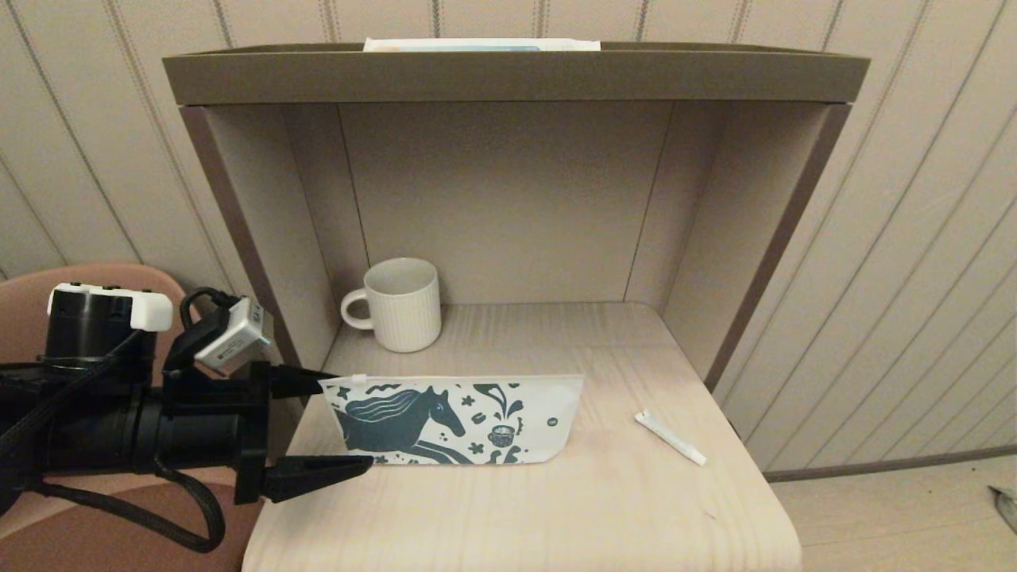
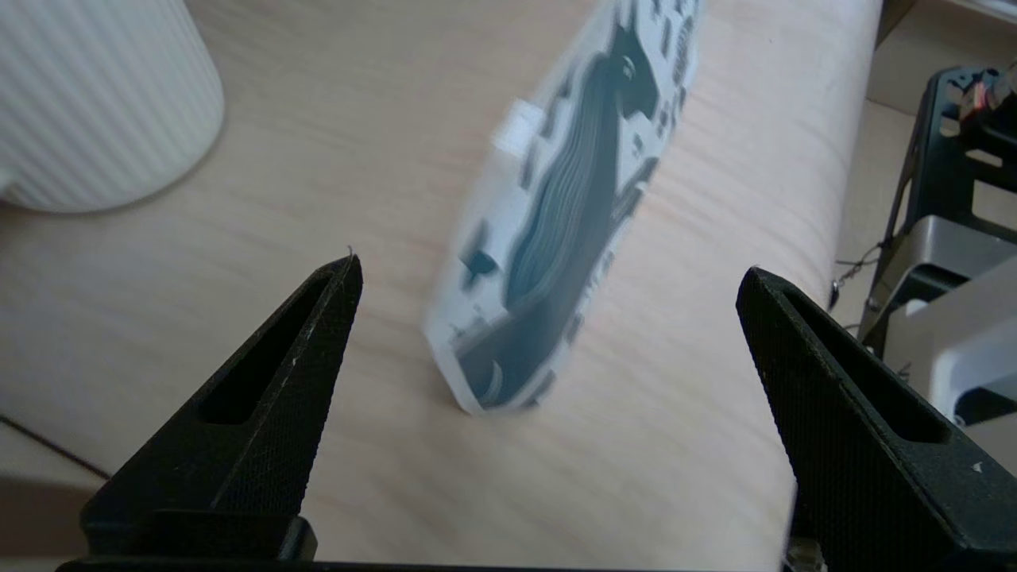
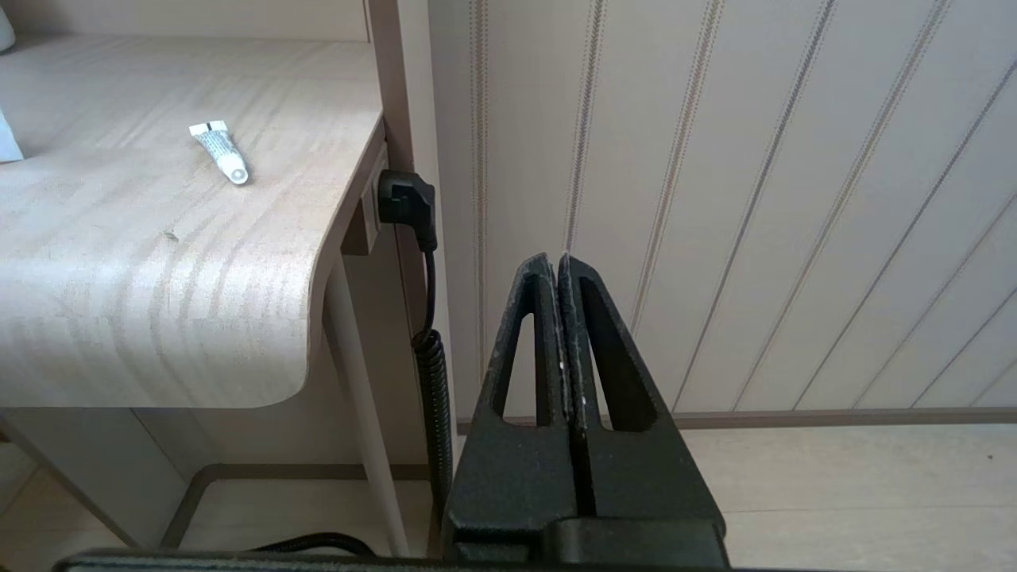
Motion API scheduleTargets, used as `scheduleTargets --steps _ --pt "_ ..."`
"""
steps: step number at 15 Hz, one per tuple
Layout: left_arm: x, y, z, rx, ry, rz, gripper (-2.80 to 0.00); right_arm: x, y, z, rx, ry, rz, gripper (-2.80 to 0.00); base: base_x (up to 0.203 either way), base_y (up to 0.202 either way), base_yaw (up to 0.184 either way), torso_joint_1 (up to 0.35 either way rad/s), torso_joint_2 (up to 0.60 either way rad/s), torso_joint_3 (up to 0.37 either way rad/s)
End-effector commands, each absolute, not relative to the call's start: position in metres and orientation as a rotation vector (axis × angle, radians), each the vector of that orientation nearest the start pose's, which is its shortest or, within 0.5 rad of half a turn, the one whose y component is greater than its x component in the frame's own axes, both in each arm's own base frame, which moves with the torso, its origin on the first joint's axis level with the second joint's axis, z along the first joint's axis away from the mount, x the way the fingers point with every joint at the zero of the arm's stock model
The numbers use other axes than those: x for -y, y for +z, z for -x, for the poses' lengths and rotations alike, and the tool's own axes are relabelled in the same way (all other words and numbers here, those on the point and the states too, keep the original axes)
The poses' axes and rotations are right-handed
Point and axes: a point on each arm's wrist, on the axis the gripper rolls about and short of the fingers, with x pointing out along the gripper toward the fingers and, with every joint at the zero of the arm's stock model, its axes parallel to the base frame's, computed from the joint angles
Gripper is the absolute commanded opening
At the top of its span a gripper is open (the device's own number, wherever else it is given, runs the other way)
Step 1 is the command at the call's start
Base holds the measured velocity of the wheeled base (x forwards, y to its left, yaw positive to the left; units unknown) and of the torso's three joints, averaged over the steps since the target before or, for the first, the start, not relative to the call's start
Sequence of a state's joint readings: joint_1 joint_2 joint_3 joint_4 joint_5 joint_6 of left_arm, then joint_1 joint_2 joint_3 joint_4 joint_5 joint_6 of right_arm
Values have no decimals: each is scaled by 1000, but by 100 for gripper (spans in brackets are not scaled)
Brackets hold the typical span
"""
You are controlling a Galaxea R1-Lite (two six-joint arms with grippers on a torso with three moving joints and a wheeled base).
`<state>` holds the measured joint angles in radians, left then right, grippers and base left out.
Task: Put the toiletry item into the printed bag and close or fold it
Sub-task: Pick up the storage bag
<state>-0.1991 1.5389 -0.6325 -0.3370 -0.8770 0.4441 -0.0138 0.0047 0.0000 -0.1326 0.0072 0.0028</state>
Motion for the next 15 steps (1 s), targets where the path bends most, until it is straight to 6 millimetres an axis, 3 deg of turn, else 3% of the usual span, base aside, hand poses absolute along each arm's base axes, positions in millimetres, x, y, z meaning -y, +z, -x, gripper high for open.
scheduleTargets --steps 1,5,15 --pt "68 158 -236 -314 -1160 -191 0 0 89 23 127 -6 -2 -280 0 0 0 0 0 0" --pt "77 157 -245 -319 -1190 -189 0 0 89 23 127 -6 -2 -280 0 0 0 0 0 0" --pt "79 159 -243 -310 -1203 -190 0 0 89 23 127 -6 -2 -280 0 0 0 0 0 0"
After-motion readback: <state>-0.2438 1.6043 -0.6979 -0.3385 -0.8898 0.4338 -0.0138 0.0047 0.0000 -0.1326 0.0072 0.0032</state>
